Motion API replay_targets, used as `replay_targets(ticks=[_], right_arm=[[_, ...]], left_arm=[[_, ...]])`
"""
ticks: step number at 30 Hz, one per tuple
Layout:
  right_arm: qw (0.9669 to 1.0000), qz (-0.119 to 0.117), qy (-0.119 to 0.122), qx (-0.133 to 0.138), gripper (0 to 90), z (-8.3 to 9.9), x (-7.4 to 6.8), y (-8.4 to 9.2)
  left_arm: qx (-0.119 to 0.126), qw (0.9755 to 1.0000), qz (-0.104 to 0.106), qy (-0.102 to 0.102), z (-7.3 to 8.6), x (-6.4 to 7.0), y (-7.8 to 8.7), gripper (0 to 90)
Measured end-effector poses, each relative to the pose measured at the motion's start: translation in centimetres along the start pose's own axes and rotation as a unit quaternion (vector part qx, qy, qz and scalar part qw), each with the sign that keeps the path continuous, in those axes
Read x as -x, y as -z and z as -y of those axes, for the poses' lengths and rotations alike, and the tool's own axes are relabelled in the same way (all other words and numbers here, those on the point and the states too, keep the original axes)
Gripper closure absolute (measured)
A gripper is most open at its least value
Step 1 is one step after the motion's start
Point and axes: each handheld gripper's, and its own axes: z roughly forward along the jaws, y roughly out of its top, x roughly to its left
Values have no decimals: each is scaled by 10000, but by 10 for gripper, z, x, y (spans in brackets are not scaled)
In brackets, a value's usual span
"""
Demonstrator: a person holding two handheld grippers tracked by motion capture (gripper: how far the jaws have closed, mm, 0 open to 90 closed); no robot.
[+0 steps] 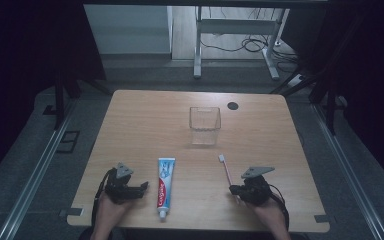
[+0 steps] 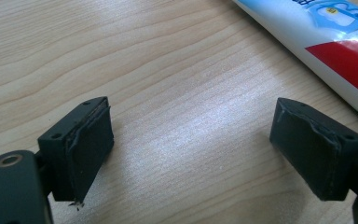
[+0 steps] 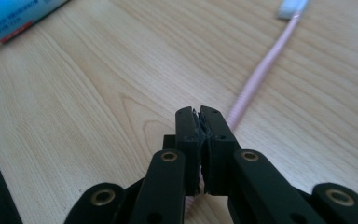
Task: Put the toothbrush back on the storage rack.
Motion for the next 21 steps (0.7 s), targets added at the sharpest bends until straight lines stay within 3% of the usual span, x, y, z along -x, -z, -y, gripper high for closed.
replay_targets(ticks=[9, 21], right_arm=[[9998, 57, 97, -138, 874, 4, -1, -11], [9995, 291, -41, -126, 839, 10, 14, -2]], left_arm=[[0, 10000, 0, -1, 0, 0, 0, 131], [1, 10000, 1, 0, 0, 0, 0, 131]])
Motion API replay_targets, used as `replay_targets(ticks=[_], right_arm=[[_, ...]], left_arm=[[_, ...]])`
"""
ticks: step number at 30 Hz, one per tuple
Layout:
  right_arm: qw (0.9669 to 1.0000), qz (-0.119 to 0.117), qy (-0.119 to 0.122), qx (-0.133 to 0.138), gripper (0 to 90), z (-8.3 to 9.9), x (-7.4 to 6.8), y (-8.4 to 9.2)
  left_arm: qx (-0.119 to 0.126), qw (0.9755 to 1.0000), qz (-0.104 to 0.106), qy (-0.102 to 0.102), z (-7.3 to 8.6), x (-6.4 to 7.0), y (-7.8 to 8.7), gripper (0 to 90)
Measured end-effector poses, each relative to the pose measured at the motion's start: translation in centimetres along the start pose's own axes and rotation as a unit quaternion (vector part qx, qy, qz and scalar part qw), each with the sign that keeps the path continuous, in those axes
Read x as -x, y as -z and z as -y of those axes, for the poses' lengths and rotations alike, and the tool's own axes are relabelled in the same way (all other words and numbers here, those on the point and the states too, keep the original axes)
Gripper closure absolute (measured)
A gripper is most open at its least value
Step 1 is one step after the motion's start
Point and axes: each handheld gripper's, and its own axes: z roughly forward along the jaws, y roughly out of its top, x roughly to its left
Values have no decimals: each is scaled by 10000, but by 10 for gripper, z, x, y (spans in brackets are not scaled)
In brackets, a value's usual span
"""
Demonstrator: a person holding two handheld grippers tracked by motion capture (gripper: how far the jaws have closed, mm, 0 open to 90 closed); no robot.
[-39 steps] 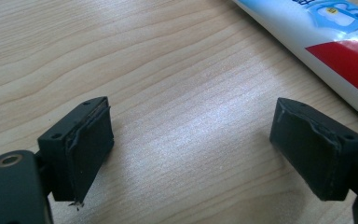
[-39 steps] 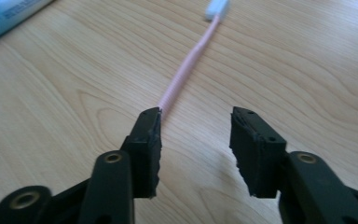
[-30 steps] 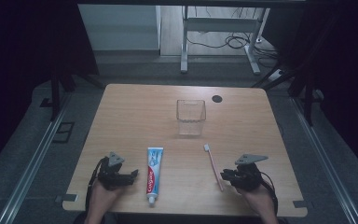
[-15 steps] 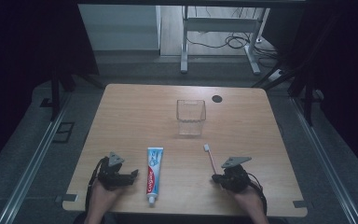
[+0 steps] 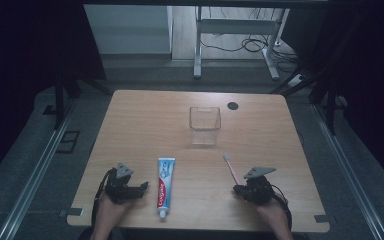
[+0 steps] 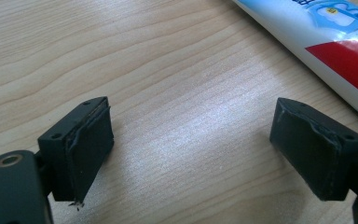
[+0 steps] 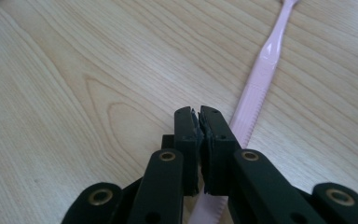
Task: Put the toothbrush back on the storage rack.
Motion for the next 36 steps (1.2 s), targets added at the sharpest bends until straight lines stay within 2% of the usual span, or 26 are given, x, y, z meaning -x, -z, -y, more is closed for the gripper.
replay_targets(ticks=[13, 14, 17, 24, 28, 29, 31, 36], right_arm=[[9997, 202, -71, -109, 830, 4, 22, 10], [9997, 173, -127, -126, 830, 4, 22, 11], [9998, 128, -96, -129, 825, 2, 20, 13], [9997, 195, -37, -107, 768, -7, 21, 22], [9989, 242, -90, -387, 693, -15, 23, 24], [9989, 242, -90, -387, 693, -15, 23, 24], [9975, 283, -142, -631, 654, -20, 27, 21], [9960, 375, -132, -796, 628, -25, 31, 16]], left_arm=[[2, 10000, 0, 9, 0, 0, 0, 131], [2, 10000, 0, 7, 0, 0, 0, 131], [1, 10000, 0, 0, 0, 0, 0, 131], [0, 10000, 0, 0, 0, 0, 0, 131], [2, 10000, 0, 0, 0, 0, 0, 131], [2, 10000, 0, 0, 0, 0, 0, 131], [-3, 10000, 1, -1, 0, 0, 0, 131], [5, 10000, -1, 45, 0, 1, 0, 131]])
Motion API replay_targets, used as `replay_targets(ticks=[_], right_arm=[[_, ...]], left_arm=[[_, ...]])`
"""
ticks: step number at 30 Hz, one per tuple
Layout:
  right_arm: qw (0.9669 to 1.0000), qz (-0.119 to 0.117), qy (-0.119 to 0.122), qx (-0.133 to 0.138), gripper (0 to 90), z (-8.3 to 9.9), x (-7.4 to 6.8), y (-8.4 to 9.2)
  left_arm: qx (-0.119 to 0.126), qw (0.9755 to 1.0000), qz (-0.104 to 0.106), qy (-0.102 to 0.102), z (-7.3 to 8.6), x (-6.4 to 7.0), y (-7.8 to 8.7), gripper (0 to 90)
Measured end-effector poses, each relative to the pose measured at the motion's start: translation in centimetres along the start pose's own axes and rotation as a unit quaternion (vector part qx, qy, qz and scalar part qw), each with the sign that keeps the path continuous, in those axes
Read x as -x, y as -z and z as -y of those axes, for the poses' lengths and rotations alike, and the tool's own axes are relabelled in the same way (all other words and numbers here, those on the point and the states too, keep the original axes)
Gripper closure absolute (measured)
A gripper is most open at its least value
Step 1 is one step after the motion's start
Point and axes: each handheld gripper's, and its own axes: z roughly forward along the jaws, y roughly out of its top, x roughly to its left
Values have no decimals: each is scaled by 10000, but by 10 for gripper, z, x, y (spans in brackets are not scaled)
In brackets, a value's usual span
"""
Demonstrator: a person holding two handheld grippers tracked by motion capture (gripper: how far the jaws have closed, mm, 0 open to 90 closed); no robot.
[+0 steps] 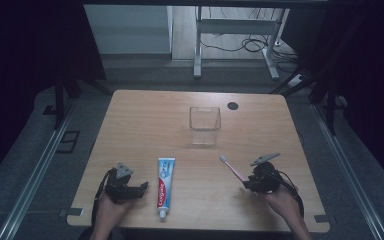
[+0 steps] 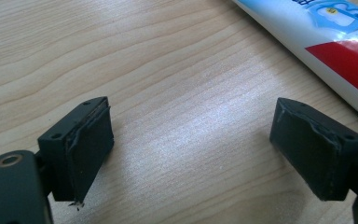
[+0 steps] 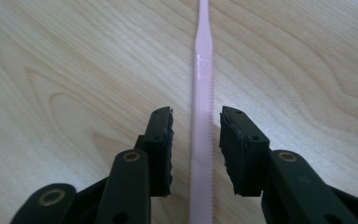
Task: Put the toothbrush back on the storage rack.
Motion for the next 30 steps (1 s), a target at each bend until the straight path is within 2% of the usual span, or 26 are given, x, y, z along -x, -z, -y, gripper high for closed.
replay_targets(ticks=[5, 10, 14, 17, 22, 23, 24, 25, 26, 30], right_arm=[[9998, 69, 64, -159, 624, -10, 2, -2], [9985, 81, 122, -533, 639, -26, 3, -7], [9974, 86, 171, -698, 658, -34, 3, -11], [9951, 108, 265, -948, 666, -43, 1, -17], [9926, 116, 359, -1151, 678, -52, 0, -24], [9909, 131, 427, -1268, 685, -58, -1, -26], [9909, 131, 427, -1268, 685, -58, -1, -26], [9892, 118, 459, -1384, 694, -63, -3, -29], [9892, 118, 459, -1384, 694, -63, -3, -29], [9857, 169, 489, -1602, 717, -72, -4, -34]], left_arm=[[-2, 10000, 0, -4, 0, 0, 0, 131], [-6, 10000, 0, 1, 0, 0, 0, 131], [-6, 10000, 0, 0, 0, 0, 0, 131], [-7, 10000, 0, -1, 0, 0, 0, 131], [-7, 10000, 0, -1, 0, 0, 0, 131], [-7, 10000, 0, -1, 0, 0, 0, 131], [-7, 10000, 0, 0, 0, 0, 0, 131], [-6, 10000, 0, -1, 0, 0, 0, 131], [-8, 10000, 1, -2, 0, 0, 0, 131], [-8, 10000, 0, -1, 0, 0, 0, 131]])
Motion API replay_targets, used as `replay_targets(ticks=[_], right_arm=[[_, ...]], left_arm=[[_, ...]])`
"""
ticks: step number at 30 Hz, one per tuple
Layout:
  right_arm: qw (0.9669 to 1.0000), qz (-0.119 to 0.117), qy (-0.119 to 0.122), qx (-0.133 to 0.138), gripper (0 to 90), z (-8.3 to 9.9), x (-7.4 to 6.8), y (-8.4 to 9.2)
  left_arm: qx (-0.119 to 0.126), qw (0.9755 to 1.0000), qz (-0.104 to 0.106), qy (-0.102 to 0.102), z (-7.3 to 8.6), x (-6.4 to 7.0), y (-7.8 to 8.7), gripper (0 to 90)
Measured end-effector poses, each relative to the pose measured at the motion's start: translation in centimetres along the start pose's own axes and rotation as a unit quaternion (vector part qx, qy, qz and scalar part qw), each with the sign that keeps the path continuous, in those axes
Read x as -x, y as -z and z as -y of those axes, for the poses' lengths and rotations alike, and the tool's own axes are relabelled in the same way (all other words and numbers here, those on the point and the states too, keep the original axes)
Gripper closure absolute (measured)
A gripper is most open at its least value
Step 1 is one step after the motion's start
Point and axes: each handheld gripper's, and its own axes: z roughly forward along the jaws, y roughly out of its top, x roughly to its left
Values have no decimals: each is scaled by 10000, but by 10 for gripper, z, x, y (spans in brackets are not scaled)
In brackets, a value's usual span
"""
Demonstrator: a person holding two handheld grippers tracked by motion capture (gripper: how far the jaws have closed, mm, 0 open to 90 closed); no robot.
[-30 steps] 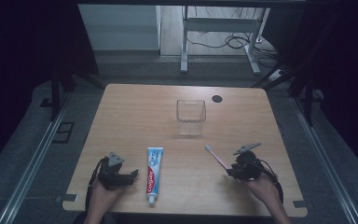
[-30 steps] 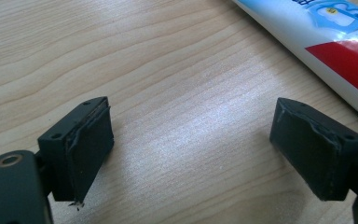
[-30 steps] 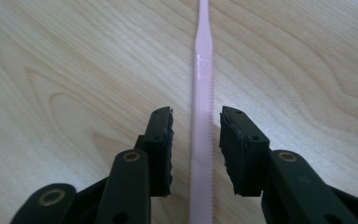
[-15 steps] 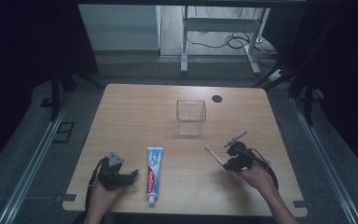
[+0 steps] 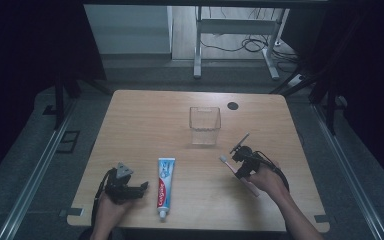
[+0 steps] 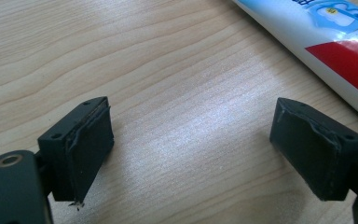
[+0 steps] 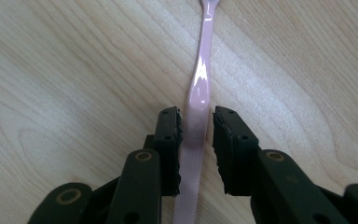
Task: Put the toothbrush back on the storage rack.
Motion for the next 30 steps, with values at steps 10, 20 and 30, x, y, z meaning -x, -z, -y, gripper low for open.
replay_targets(ticks=[10, 20, 30], right_arm=[[9989, 33, 62, -472, 741, -16, -1, -10], [9977, -127, -75, -668, 779, -22, 3, -11], [9987, -273, -131, -413, 784, -16, 7, -6]], left_arm=[[-1, 10000, 0, 1, 0, 0, 0, 131], [0, 10000, 1, 1, 0, 0, 0, 131], [1, 10000, 0, 1, 0, 0, 0, 131]])
